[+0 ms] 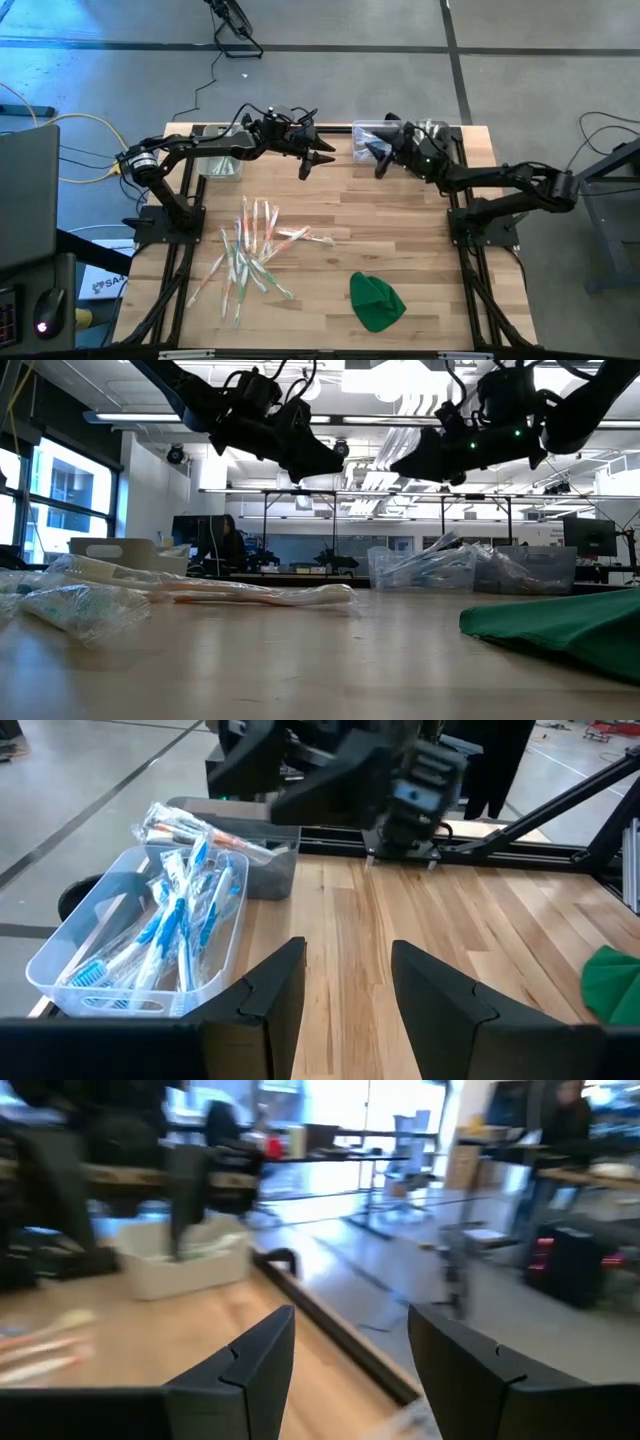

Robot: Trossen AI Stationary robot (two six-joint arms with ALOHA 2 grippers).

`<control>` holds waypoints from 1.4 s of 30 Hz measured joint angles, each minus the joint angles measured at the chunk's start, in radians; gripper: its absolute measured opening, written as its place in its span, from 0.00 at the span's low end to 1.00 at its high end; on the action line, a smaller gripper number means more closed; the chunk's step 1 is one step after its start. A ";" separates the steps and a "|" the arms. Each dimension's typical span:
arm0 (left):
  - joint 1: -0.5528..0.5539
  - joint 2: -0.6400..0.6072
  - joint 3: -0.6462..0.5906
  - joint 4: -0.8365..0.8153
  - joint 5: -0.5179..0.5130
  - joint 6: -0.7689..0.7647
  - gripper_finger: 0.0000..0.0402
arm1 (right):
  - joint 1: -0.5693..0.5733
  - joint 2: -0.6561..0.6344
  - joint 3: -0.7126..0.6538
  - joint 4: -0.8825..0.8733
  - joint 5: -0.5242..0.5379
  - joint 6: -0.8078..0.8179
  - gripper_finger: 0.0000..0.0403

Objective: Pick & Place Toothbrushes
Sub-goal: Put the orange toothbrush into the black bin

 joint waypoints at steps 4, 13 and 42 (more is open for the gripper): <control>0.000 0.000 0.000 0.000 0.000 -0.006 0.37 | 0.002 0.000 0.000 0.001 -0.071 0.067 0.47; -0.002 0.000 0.001 -0.006 0.007 -0.067 0.37 | 0.002 0.000 0.000 0.001 -0.094 0.093 0.47; -0.426 -0.108 0.001 -0.940 -0.263 -0.419 0.37 | 0.002 0.001 0.000 -0.037 -0.105 0.106 0.47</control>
